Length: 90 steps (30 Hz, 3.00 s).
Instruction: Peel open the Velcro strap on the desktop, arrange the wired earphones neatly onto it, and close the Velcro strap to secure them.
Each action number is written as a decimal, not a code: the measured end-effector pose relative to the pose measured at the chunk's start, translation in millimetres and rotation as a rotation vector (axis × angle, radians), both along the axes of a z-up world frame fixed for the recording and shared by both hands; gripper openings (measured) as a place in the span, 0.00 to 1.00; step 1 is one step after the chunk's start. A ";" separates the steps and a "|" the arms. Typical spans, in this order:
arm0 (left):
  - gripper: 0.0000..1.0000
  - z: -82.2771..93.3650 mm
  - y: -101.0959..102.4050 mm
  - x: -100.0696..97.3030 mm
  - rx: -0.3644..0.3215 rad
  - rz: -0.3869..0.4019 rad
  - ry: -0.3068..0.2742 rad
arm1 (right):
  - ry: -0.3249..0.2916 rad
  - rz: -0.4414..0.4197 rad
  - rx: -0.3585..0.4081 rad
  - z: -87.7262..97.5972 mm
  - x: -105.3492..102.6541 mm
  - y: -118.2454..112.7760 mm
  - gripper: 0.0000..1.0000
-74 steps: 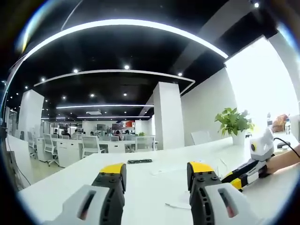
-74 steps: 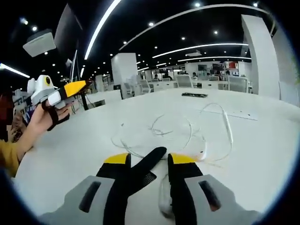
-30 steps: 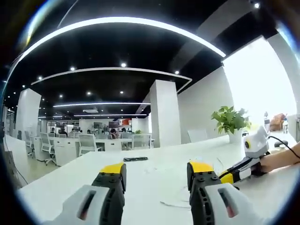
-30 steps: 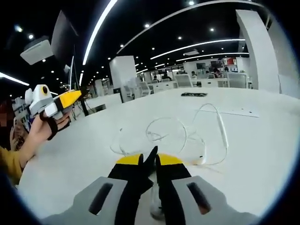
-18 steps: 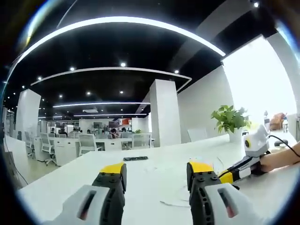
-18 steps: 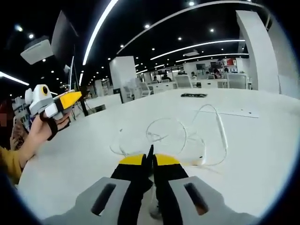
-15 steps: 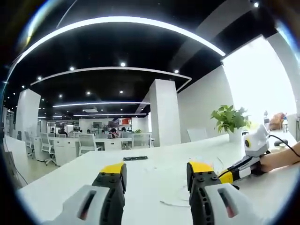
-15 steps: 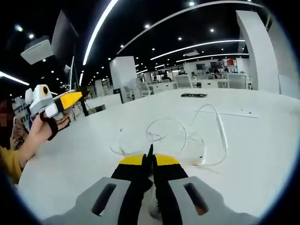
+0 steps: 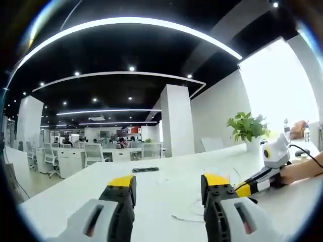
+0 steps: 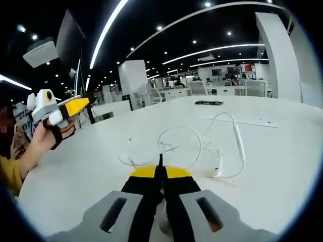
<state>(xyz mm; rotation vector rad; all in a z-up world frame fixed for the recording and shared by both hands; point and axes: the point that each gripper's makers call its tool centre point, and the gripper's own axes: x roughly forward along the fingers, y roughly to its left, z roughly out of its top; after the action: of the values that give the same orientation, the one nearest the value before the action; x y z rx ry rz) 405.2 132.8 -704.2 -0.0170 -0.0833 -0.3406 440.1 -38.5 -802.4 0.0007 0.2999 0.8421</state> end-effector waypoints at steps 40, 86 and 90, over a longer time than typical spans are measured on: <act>0.55 -7.1 -8.1 1.7 0.025 -0.023 0.023 | -0.059 0.150 -0.005 5.5 -28.3 11.3 0.03; 0.55 -10.3 -9.8 0.8 0.021 -0.031 0.037 | 0.142 0.665 0.065 1.3 -132.1 31.8 0.03; 0.55 -9.6 -8.3 1.0 0.010 -0.031 0.038 | 0.113 0.622 0.080 6.0 -125.9 34.8 0.03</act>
<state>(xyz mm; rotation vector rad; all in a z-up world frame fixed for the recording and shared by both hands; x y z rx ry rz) 406.1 124.5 -713.8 -0.0147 -0.0433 -0.3716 314.2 -3.7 -796.4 0.0314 0.3795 1.4749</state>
